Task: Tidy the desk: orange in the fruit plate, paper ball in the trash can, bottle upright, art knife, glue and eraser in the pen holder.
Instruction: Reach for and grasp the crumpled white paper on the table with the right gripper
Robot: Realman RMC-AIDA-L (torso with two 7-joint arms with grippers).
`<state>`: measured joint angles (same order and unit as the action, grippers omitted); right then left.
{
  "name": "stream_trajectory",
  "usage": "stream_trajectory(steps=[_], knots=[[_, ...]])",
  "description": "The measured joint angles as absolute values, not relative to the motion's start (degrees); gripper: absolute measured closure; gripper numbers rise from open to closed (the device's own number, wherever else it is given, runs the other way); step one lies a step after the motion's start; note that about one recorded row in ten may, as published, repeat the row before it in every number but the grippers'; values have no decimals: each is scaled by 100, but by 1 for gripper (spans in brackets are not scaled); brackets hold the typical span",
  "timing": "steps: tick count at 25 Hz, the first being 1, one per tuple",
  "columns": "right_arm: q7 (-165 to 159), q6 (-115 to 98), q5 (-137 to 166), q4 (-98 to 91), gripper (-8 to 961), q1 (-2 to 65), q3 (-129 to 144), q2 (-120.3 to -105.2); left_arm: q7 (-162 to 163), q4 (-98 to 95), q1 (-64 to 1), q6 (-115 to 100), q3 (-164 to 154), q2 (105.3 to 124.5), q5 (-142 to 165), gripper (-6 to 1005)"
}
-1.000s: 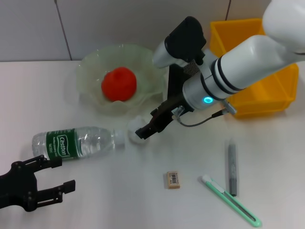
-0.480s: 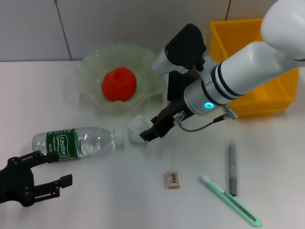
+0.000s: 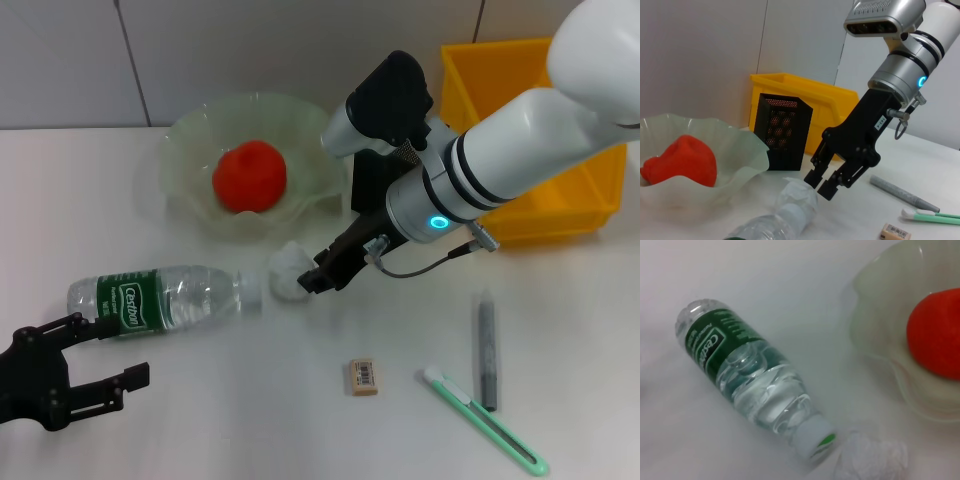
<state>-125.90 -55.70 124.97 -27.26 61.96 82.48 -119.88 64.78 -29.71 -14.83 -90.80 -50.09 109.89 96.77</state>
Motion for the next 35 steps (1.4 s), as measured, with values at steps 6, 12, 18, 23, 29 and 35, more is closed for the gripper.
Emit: stream_trajectory(steps=[6,12,18,23,29,35], knots=[[-12566,-5798,12494,-2815,556,6196,8234,-11986,6477,-2972,-1492,-9104,-4941,10986,9677,232],[-12525,-5626,12462,-2821,398,6186,8253,-11990,6477,-2980,-1496,-9106,-4937,10986,9677,236],[-12473,-5460,12421,-2814,323,6181,8253,-11990,6477,-2981,-1515,-9092,-4929,10986,9676,240],[-12419,-5300,12119,-2743,274,6176,8480,-11988,6477,-3011,-1521,-9078,-4929,10986,9673,243],[-12385,-5113,12029,-2648,285,6176,8618,-11988,6497,-3032,-1531,-9071,-4931,10992,9646,247],[-12325,-4965,11734,-2539,296,6178,8922,-11987,6488,-3032,-1563,-9069,-4857,11014,9657,251]])
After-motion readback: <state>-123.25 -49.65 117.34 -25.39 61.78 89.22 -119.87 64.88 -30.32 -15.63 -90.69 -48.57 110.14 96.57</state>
